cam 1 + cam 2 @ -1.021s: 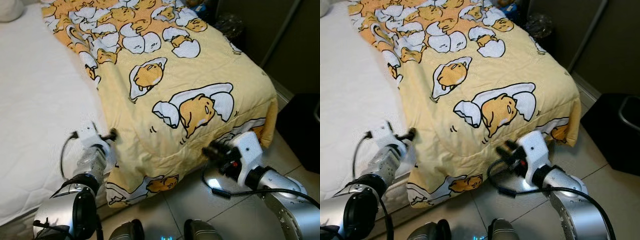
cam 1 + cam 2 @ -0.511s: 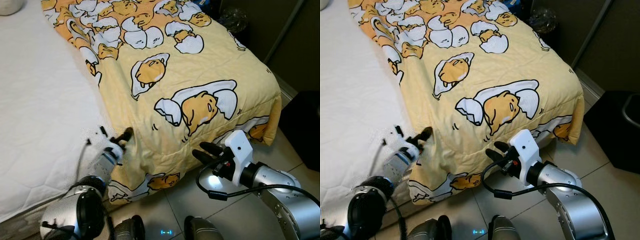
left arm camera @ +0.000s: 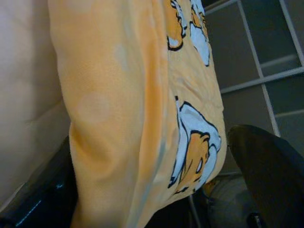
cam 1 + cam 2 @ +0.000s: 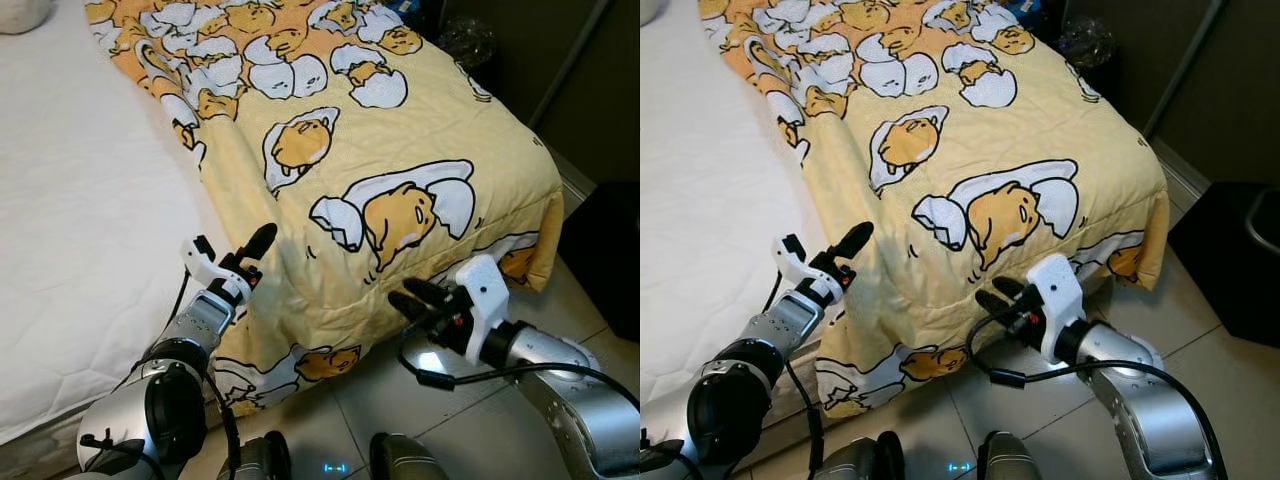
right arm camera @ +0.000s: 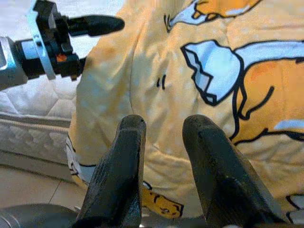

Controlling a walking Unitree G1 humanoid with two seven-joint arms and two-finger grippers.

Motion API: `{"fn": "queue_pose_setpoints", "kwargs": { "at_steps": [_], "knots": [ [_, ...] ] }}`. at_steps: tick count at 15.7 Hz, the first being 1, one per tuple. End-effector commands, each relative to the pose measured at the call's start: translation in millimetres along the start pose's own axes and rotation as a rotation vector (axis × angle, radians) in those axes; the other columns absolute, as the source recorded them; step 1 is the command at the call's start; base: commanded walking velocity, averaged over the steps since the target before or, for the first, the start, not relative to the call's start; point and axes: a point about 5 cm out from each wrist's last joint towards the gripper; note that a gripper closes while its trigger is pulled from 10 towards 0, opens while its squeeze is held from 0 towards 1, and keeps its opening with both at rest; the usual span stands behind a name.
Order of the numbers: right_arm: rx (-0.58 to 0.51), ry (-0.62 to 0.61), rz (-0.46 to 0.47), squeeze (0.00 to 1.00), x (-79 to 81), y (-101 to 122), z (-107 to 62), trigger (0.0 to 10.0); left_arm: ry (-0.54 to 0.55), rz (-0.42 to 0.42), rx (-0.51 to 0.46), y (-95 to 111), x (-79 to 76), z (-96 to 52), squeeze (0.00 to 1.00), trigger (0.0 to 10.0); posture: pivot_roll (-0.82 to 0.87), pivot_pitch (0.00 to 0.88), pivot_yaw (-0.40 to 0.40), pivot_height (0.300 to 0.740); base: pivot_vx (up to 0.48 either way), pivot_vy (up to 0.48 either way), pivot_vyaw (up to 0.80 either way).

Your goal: Clean up the room

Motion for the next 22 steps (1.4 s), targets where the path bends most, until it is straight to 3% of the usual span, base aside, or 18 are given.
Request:
{"fn": "queue_pose_setpoints", "kwargs": {
  "at_steps": [1, 2, 3, 4, 6, 12, 13, 15, 16, 17, 22],
  "knots": [
    [-0.004, -0.004, 0.018, 0.00, -0.4, -2, -0.4, 10.0, 0.006, 0.046, 0.002, 5, 0.5, -0.8, 0.00, 10.0, -0.34, 0.133, 0.107, 0.740, 0.000, 0.000, 0.00],
    [-0.007, -0.007, 0.019, 0.00, -0.5, -3, 0.0, 10.0, -0.001, 0.032, -0.022, 11, 0.0, -1.4, 0.00, 5.5, -0.34, 0.132, 0.109, 0.740, 0.000, 0.000, 0.00],
    [-0.008, -0.009, 0.019, 0.00, -0.5, -3, -0.1, 10.0, -0.044, 0.006, -0.039, 16, -4.0, -0.6, 0.00, 4.4, -0.34, 0.130, 0.111, 0.740, 0.000, 0.000, 0.00],
    [-0.010, -0.010, 0.020, 0.00, -1.1, -3, -0.5, 10.0, -0.070, 0.009, -0.036, 19, -6.6, 0.1, 0.00, 4.1, -0.33, 0.127, 0.110, 0.740, 0.000, 0.000, 0.00],
    [-0.014, -0.018, 0.028, 0.00, -2.9, -4, -0.2, 10.0, -0.078, 0.070, 0.014, 18, -4.9, -2.1, 0.00, 0.0, -0.32, 0.125, 0.105, 0.740, 0.000, 0.000, 0.00],
    [-0.025, 0.003, 0.025, 0.00, -1.7, -2, 6.4, 10.0, -0.076, 0.083, 0.017, 18, 2.4, -9.2, 0.00, 0.0, -0.31, 0.122, 0.095, 0.740, 0.000, 0.000, 0.00],
    [-0.019, 0.003, 0.016, 0.00, -2.2, -2, 6.9, 10.0, -0.055, 0.120, 0.025, 18, 4.5, -10.0, 0.00, 0.0, -0.31, 0.123, 0.095, 0.740, 0.000, 0.000, 0.00],
    [-0.012, 0.001, 0.009, 0.00, -3.1, -4, 6.7, 10.0, 0.056, 0.285, 0.040, 18, 11.8, -12.0, 0.00, 0.0, -0.31, 0.124, 0.096, 0.740, 0.000, 0.000, 0.00],
    [-0.010, -0.002, 0.009, 0.00, -3.6, -4, 6.2, 10.0, 0.127, 0.361, 0.000, 24, 15.3, -13.8, 0.00, 0.0, -0.31, 0.125, 0.099, 0.740, 0.000, 0.000, 0.00],
    [-0.010, -0.004, 0.008, 0.00, -3.7, -4, 6.1, 10.0, 0.145, 0.379, -0.016, 26, 15.9, -14.3, 0.00, 0.0, -0.31, 0.124, 0.100, 0.740, 0.000, 0.000, 0.00],
    [-0.010, -0.016, 0.012, 0.00, -4.1, -6, 4.8, 10.0, 0.084, 0.334, -0.031, 24, 10.0, -10.5, 0.00, 0.0, -0.31, 0.126, 0.109, 0.740, 0.000, 0.000, 0.00]
  ]
}}
Point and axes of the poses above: a point about 5 cm out from each wrist's last joint towards the gripper, its own z axis pointing out of the wrist towards the gripper, its own y axis along the axis of the wrist's last joint, x = y × z, and after that the axes turned 5 degrees about -z, right-handed
